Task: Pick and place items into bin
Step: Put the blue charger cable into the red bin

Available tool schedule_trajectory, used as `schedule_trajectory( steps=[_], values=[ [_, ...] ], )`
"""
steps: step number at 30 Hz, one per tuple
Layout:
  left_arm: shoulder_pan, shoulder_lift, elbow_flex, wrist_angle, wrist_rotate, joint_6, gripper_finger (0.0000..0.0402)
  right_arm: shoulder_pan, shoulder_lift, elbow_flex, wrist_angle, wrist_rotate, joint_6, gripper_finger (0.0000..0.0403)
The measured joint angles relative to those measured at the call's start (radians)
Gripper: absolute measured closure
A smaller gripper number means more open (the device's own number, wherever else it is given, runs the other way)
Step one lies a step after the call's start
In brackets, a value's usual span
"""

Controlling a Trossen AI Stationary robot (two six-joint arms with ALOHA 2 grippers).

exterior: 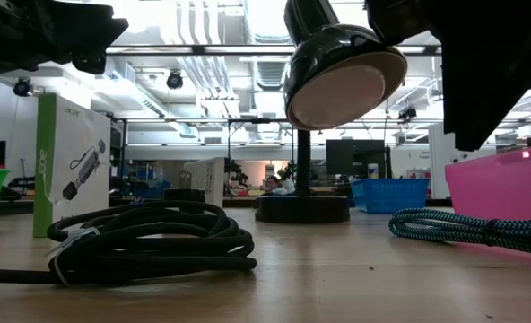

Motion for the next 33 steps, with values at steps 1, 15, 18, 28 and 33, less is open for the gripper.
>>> schedule_trajectory(
  steps=[1,15,18,28,33],
  values=[
    [0.000,0.000,0.000,0.000,-0.001,0.000,0.0260,0.000,0.000,-0.001,0.001,0.000,-0.002,0.0186],
    [0.000,0.000,0.000,0.000,-0.001,0.000,0.0260,0.000,0.000,-0.070,0.024,-0.003,-0.022,0.0186],
    [0.000,0.000,0.000,0.000,-0.001,0.000,0.0260,0.000,0.000,-0.071,0.034,-0.002,-0.026,0.0186],
    [0.000,0.000,0.000,0.000,-0.001,0.000,0.0260,-0.003,0.000,-0.108,0.121,0.001,-0.068,0.0186],
    [0.000,0.000,0.000,0.000,-0.001,0.000,0.0260,-0.007,0.000,-0.140,0.167,0.000,-0.086,0.0186]
  ],
)
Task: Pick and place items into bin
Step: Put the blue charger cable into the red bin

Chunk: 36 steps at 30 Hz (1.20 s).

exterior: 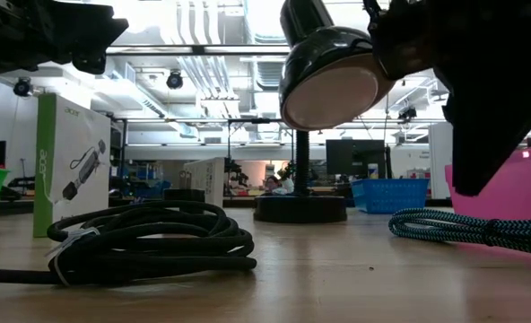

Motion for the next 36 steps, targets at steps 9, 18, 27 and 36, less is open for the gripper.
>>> schedule_trajectory(
  steps=[9,18,27,36],
  values=[
    [0.000,0.000,0.000,0.000,0.000,0.000,0.0260,-0.001,0.000,-0.053,0.056,0.000,0.005,0.0186],
    [0.000,0.000,0.000,0.000,0.000,0.000,0.0260,-0.003,-0.003,-0.073,0.109,0.002,0.002,0.0186],
    [0.000,0.000,0.000,0.000,0.000,0.000,0.0260,-0.002,-0.001,-0.039,0.108,-0.104,-0.017,0.0186],
    [0.000,0.000,0.000,0.000,0.000,0.000,0.0260,-0.004,-0.001,0.002,0.106,-0.184,-0.023,0.0186]
  ],
)
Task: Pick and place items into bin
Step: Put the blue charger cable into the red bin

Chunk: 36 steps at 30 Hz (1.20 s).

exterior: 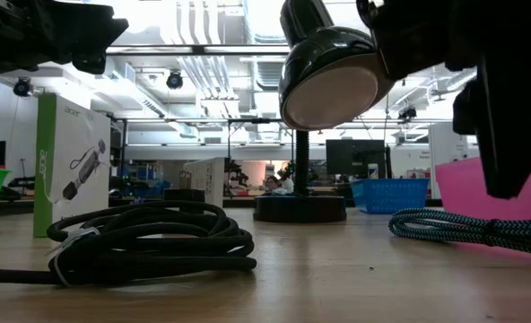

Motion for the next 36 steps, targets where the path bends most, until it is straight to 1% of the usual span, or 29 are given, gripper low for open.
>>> schedule_trajectory(
  steps=[9,15,20,36],
  values=[
    [0.000,0.000,0.000,0.000,0.000,0.000,0.0260,-0.033,0.001,0.007,-0.002,0.008,0.003,0.0186],
    [0.000,0.000,0.000,0.000,0.000,0.002,0.0260,-0.035,0.001,0.010,-0.007,0.004,0.000,0.0186],
    [0.000,0.000,0.000,-0.001,0.000,0.002,0.0260,-0.035,0.002,0.005,-0.098,0.001,0.008,0.0186],
    [0.000,0.000,0.000,0.000,0.000,0.002,0.0260,-0.035,0.002,-0.022,-0.084,-0.023,0.022,0.0186]
  ],
)
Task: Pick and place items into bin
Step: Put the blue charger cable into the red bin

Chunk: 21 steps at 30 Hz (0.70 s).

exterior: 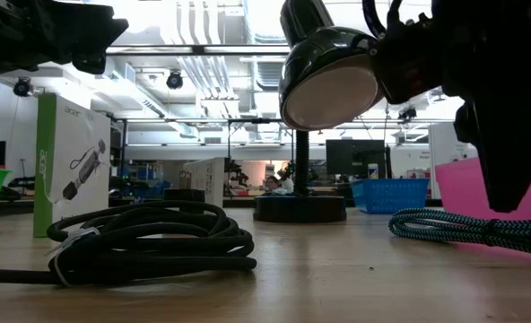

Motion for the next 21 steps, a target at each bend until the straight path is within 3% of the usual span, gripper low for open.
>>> schedule_trajectory(
  steps=[10,21],
  values=[
    [0.000,0.000,0.000,0.000,0.000,0.000,0.0260,0.001,-0.003,-0.045,0.104,-0.017,-0.005,0.0186],
    [0.000,0.000,0.000,0.000,0.000,0.000,0.0260,0.003,0.001,-0.027,0.099,-0.069,-0.016,0.0186]
  ],
)
